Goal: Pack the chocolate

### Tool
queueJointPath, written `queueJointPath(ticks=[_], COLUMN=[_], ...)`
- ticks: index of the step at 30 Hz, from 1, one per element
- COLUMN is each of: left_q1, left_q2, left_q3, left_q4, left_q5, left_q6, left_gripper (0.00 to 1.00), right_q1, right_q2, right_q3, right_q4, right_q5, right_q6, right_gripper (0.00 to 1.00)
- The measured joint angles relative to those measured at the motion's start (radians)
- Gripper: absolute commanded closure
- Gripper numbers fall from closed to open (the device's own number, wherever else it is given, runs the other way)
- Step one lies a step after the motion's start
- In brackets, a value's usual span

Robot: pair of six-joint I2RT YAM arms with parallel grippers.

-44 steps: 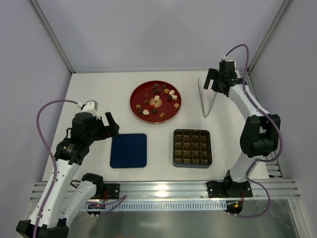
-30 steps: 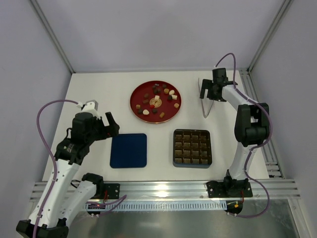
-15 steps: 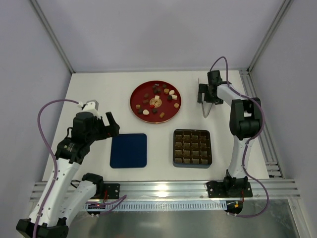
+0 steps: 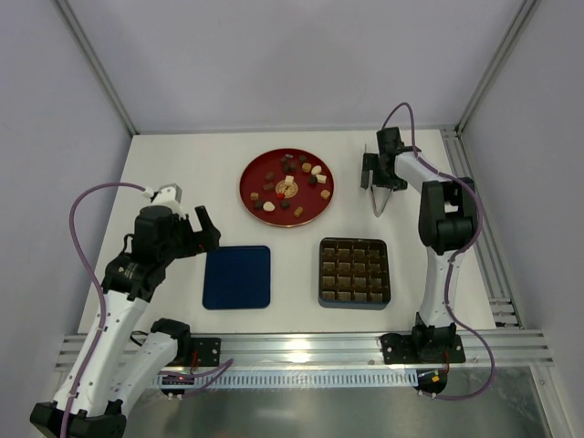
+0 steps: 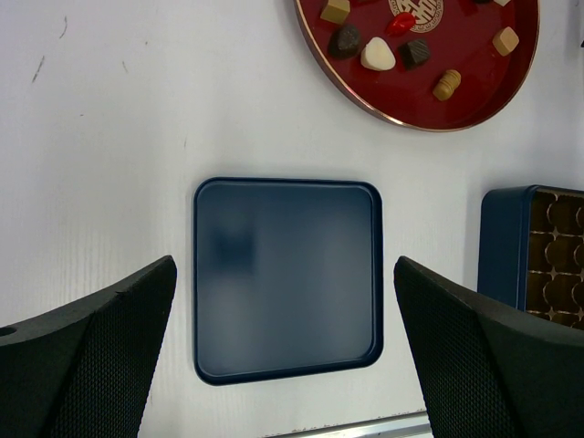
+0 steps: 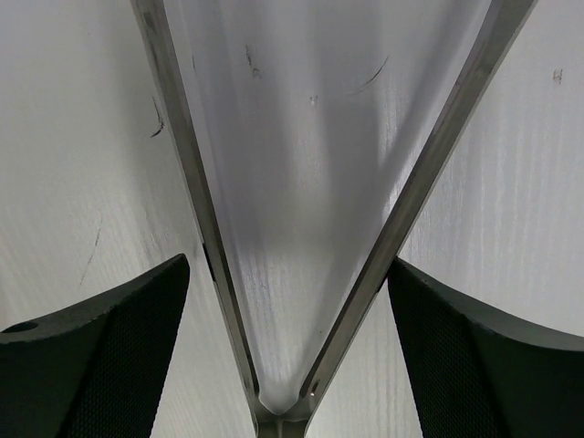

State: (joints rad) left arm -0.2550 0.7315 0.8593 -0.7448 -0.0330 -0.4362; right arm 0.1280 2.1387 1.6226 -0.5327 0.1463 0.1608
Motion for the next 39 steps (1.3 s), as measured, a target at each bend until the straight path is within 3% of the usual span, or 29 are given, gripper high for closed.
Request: queueJointPath(ticks=[12, 18, 24, 28, 39], left_q1=[0.000, 0.000, 0.000, 0.000, 0.000], left_q2=[0.010, 0.011, 0.011, 0.012, 0.013], left_q3=[0.000, 0.000, 0.000, 0.000, 0.000], left_q4=[0.000, 0.000, 0.000, 0.000, 0.000], left_q5=[0.001, 0.004, 0.008, 0.008, 0.008], left_q6=[0.000, 0.000, 0.000, 0.000, 0.000], left_gripper=[0.00, 0.00, 0.00, 0.00, 0.00], right_q1=[-0.001, -0.001, -0.001, -0.001, -0.001], right_q2=[0.039, 0.039, 0.039, 0.037, -0.097], right_q3=[0.056, 0.056, 0.056, 0.056, 0.056], right_q4=[-0.084, -0.092, -0.098, -0.098, -0.137], right_q5=[0.004, 0.003, -0.004, -0.002, 0.026], right_q6=[0.052, 0.056, 0.058, 0.059, 0.055], right_gripper=[0.16, 0.22, 0.45, 0.53, 0.55])
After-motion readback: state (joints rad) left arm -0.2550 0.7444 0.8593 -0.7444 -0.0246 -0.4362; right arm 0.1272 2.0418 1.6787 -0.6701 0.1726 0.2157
